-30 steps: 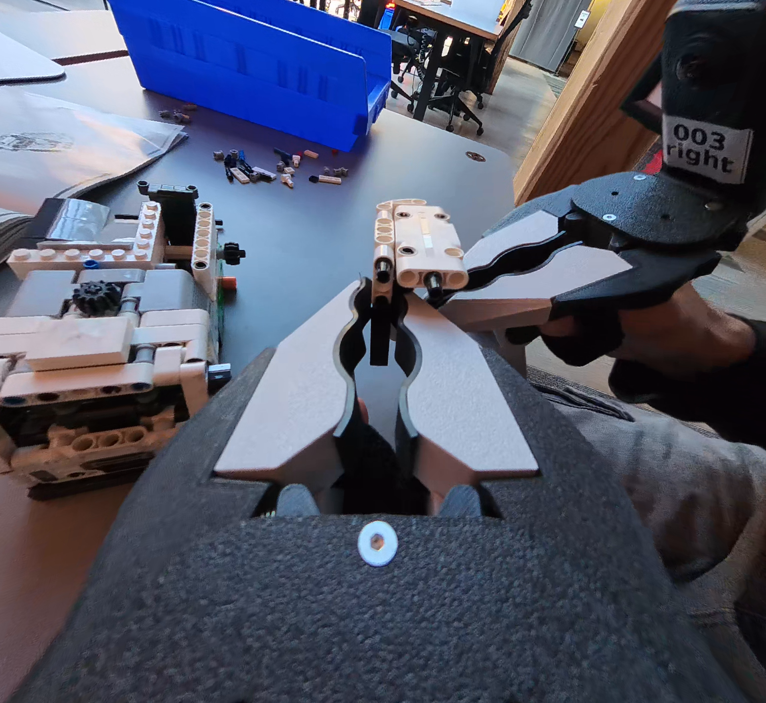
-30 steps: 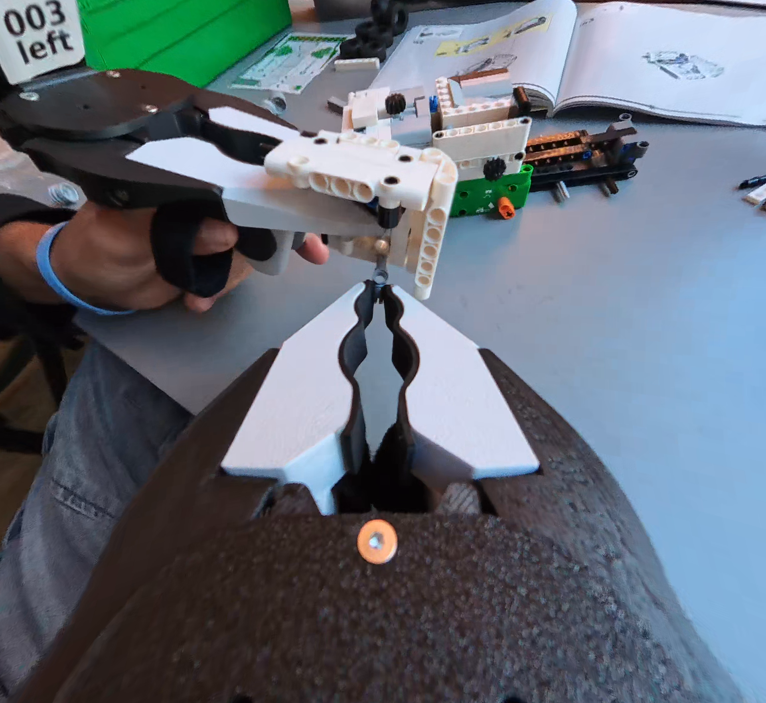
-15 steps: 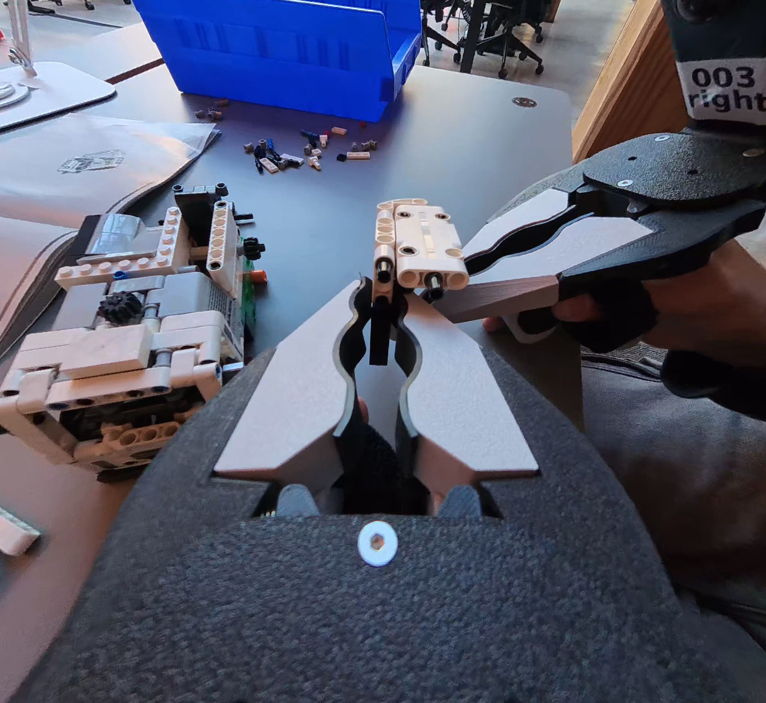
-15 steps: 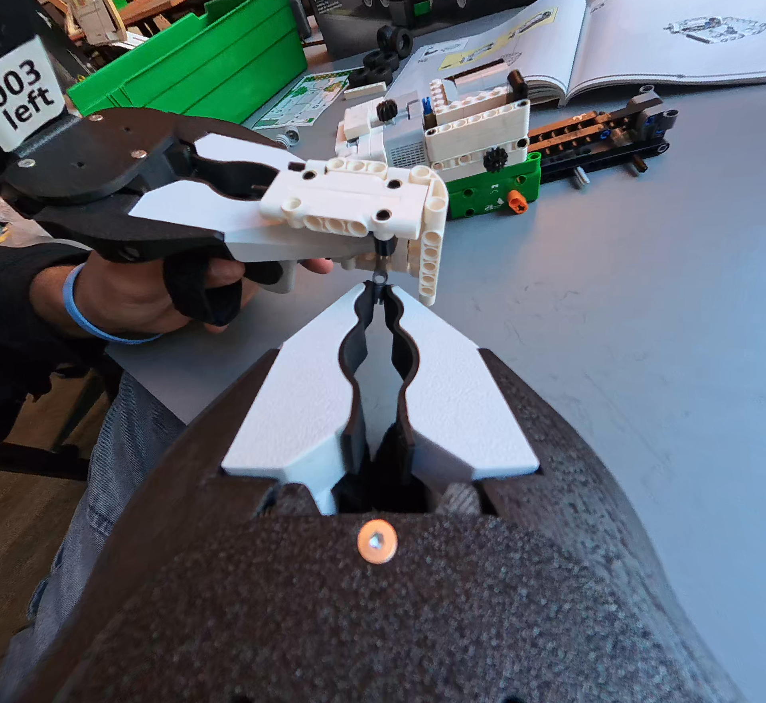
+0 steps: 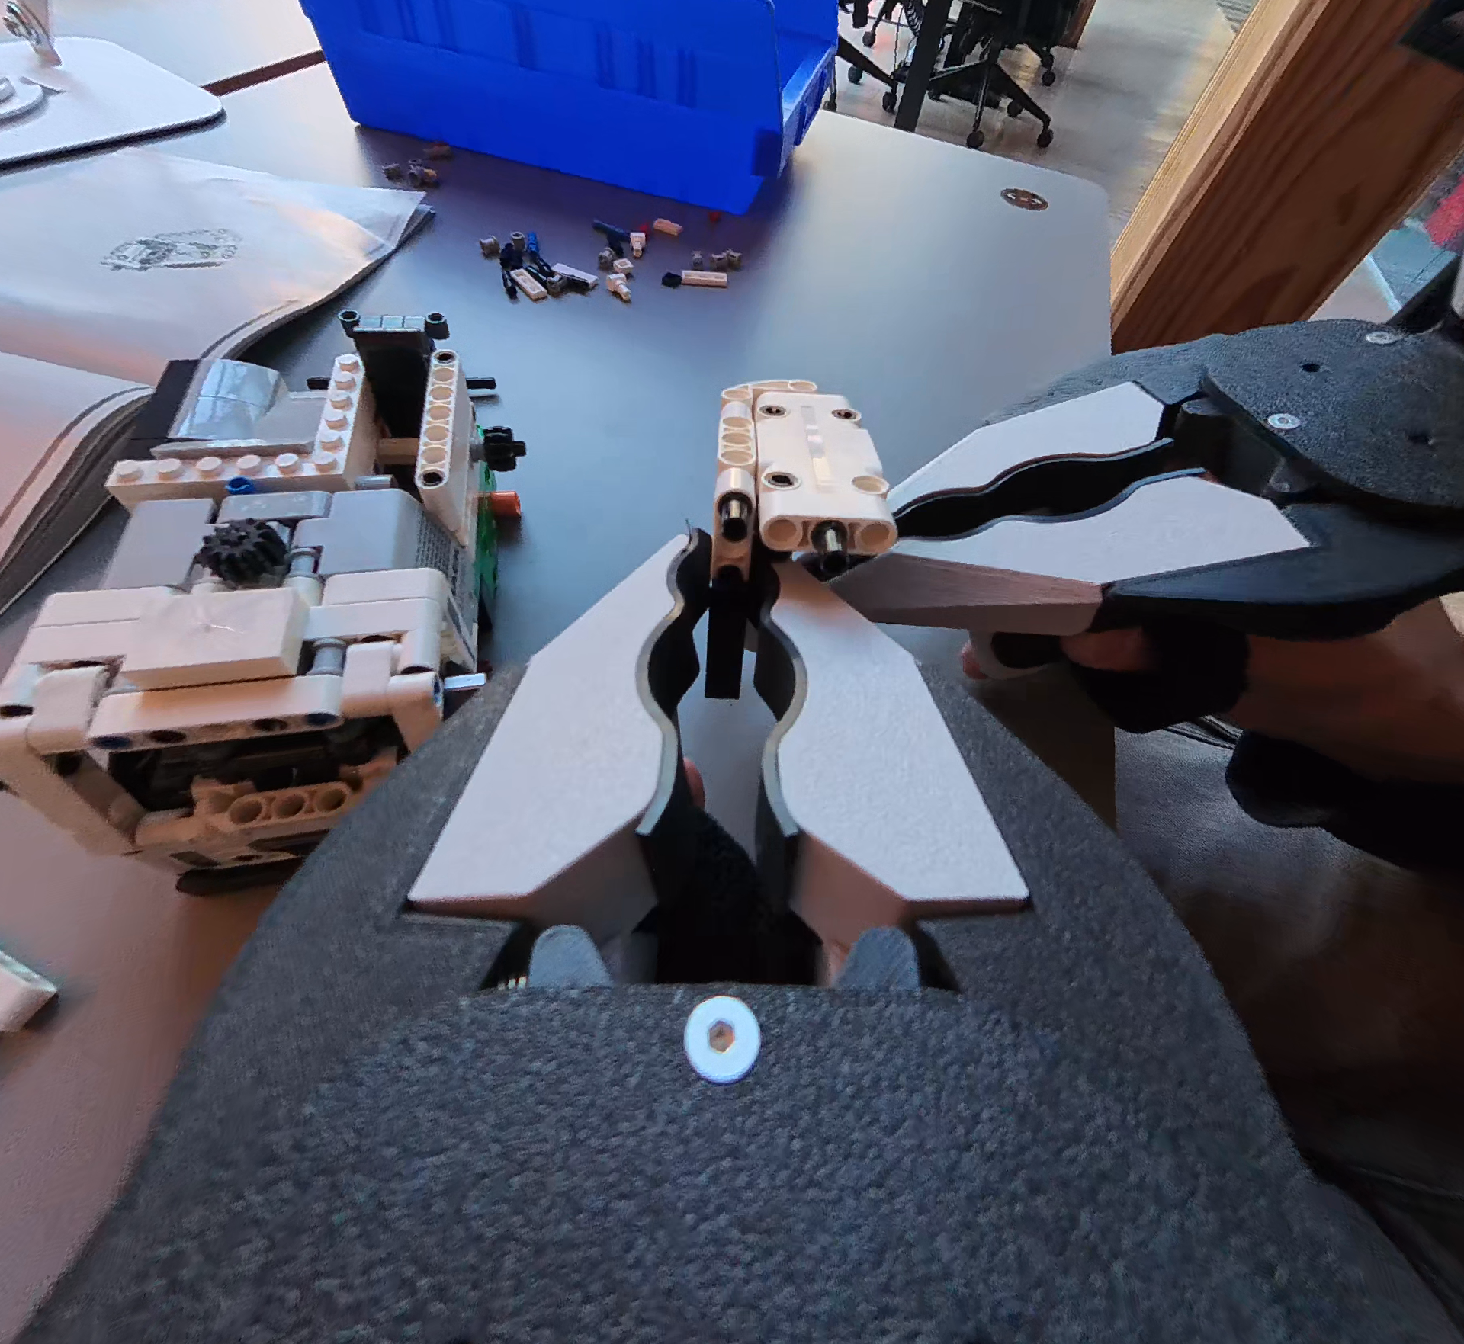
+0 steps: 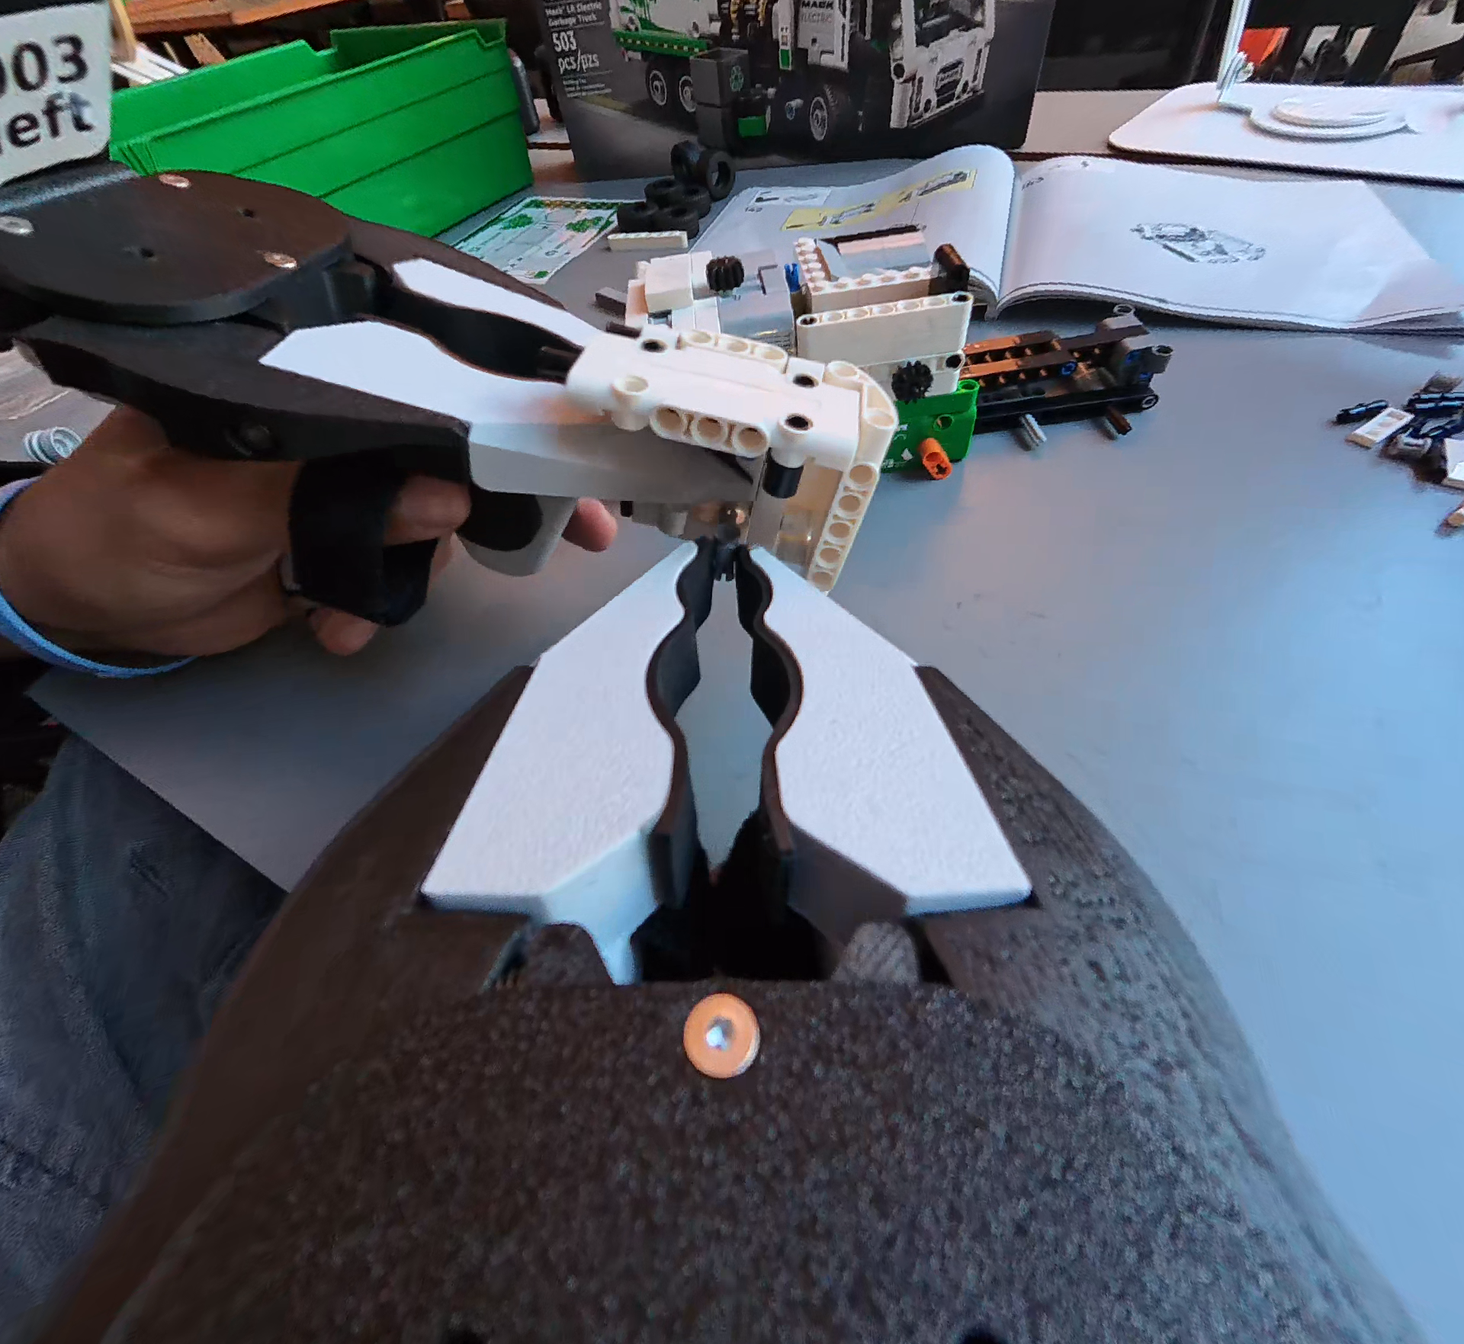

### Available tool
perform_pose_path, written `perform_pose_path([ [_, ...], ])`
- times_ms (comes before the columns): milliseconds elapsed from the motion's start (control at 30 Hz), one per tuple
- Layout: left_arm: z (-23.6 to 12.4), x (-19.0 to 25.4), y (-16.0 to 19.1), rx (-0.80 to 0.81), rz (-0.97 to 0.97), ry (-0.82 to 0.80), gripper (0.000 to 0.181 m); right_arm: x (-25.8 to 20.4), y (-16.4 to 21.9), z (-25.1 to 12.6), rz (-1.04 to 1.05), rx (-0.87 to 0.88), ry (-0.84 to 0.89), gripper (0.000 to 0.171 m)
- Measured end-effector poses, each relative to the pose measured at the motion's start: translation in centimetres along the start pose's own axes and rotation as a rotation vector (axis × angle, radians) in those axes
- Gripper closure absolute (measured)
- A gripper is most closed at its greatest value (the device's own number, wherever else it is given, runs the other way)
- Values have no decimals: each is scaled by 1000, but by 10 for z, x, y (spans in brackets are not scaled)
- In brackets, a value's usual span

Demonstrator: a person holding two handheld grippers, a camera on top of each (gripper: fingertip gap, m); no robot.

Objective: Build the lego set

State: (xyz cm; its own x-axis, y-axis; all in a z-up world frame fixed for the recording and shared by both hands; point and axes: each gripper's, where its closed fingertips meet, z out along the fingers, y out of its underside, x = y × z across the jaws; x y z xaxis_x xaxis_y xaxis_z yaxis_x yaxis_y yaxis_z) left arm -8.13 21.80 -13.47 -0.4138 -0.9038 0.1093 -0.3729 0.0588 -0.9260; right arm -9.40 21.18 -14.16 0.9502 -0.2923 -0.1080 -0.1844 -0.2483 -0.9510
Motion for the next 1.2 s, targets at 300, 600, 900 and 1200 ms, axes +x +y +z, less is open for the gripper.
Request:
perform_pose_path([
  [300, 1, 1, 2, -13, -36, 17, 174, -3, -4, 3, 55, 8, -21, 166],
  [600, -2, 0, 0, 7, -275, 139, 174, -2, -17, -10, -37, 64, -6, 167],
  [900, -4, 5, -4, 42, -441, 247, 174, -5, -13, -8, -208, 75, 94, 167],
  [1200, -3, 1, -1, 31, -481, 247, 174, -5, -8, -4, -308, 30, 144, 166],
])
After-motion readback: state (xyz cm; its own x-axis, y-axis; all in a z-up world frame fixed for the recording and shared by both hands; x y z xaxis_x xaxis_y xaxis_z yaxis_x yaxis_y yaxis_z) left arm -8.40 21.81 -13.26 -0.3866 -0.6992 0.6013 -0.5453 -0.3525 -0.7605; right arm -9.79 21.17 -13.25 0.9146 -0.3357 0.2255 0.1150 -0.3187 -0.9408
